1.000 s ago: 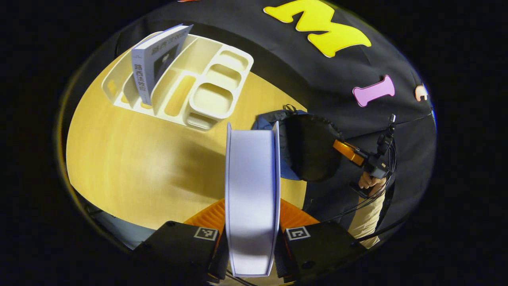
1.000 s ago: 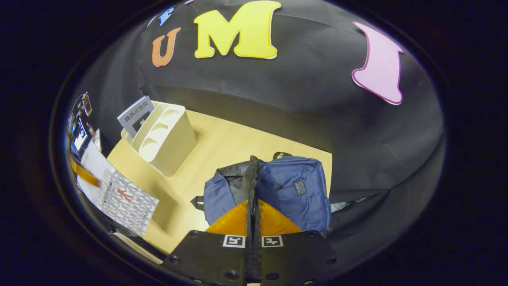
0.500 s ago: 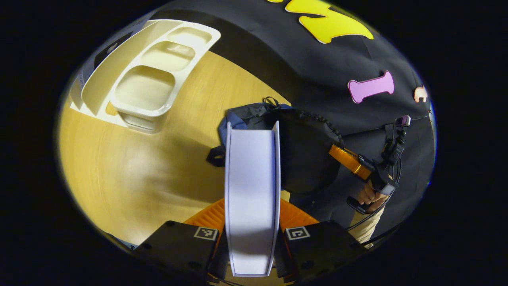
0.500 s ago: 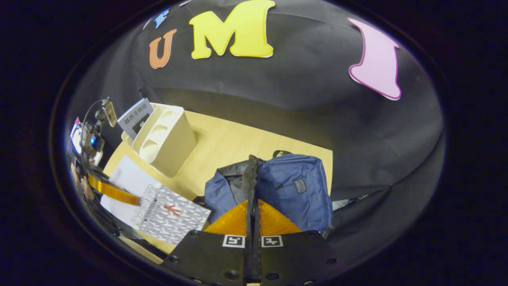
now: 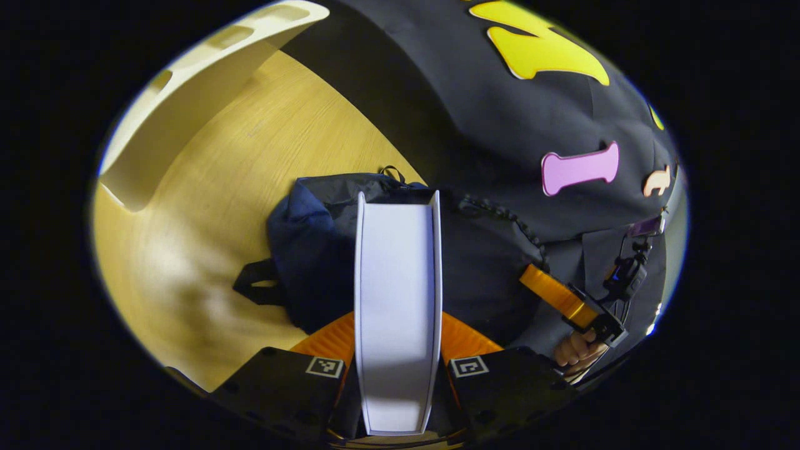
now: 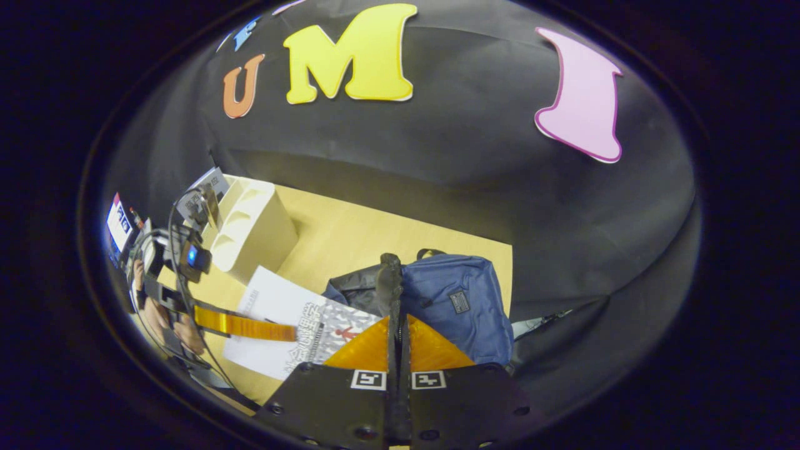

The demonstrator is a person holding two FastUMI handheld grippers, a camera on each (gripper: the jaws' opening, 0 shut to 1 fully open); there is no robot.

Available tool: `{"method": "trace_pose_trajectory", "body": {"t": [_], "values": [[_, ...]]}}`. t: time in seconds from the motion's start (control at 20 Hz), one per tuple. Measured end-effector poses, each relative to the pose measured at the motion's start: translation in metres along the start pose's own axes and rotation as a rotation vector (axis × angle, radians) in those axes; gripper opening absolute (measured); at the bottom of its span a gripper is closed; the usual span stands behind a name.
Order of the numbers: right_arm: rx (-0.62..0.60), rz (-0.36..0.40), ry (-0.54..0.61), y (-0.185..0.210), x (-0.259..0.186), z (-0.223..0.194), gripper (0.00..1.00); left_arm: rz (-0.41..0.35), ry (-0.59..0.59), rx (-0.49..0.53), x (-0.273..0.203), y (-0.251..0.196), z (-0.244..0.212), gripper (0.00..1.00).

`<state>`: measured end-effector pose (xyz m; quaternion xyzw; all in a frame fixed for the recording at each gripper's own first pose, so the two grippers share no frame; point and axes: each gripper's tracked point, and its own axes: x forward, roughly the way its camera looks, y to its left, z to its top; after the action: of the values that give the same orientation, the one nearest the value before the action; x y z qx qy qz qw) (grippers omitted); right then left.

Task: Open the schoolbag, grab two books from the bookshelf and put them into the schoolbag.

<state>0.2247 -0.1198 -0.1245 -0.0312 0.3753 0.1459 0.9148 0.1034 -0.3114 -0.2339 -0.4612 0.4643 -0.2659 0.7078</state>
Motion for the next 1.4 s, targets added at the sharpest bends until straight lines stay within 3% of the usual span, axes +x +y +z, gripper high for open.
{"method": "trace_pose_trajectory", "body": {"t": [0.15, 0.2, 0.25, 0.4, 0.45, 0.6, 0.9, 1.0, 1.1, 1.25, 1.3, 1.35, 1.4], "values": [[-0.02, 0.006, -0.008, 0.003, 0.0, 0.005, 0.0, -0.059, -0.05, -0.007, 0.037, 0.011, 0.005, 0.48], [-0.021, 0.011, -0.006, 0.005, 0.002, 0.005, 0.0, -0.074, -0.07, -0.02, 0.048, 0.012, 0.01, 0.53], [-0.019, 0.021, 0.0, 0.008, 0.002, 0.006, 0.0, -0.094, -0.088, -0.029, 0.059, 0.014, 0.014, 0.48], [-0.024, 0.049, -0.002, 0.017, 0.002, 0.008, 0.0, -0.161, -0.13, -0.052, 0.09, 0.015, 0.016, 0.48], [-0.022, 0.062, -0.006, 0.021, 0.002, 0.009, 0.0, -0.18, -0.144, -0.07, 0.101, 0.017, 0.015, 0.53], [-0.005, 0.101, -0.007, 0.032, 0.002, 0.009, 0.0, -0.245, -0.179, -0.114, 0.132, 0.013, 0.01, 0.48], [-0.04, 0.135, 0.0, 0.049, 0.005, 0.001, 0.0, -0.315, -0.21, -0.146, 0.176, -0.001, 0.003, 0.48], [-0.042, 0.142, 0.003, 0.052, 0.004, -0.001, 0.0, -0.315, -0.218, -0.143, 0.185, -0.002, 0.003, 0.48], [-0.051, 0.12, 0.0, 0.047, 0.006, -0.002, 0.0, -0.267, -0.223, -0.143, 0.19, 0.007, 0.003, 0.49], [-0.032, 0.107, -0.006, 0.039, 0.007, -0.005, 0.0, -0.241, -0.223, -0.14, 0.181, 0.01, 0.003, 0.57], [-0.029, 0.099, -0.005, 0.036, 0.008, -0.008, 0.0, -0.236, -0.22, -0.142, 0.175, 0.011, 0.002, 0.51], [-0.026, 0.097, 0.0, 0.035, 0.008, -0.01, 0.0, -0.223, -0.213, -0.147, 0.167, 0.014, 0.002, 0.82], [-0.025, 0.089, 0.002, 0.034, 0.009, -0.013, 0.0, -0.201, -0.21, -0.149, 0.159, 0.018, 0.002, 0.75]]}}
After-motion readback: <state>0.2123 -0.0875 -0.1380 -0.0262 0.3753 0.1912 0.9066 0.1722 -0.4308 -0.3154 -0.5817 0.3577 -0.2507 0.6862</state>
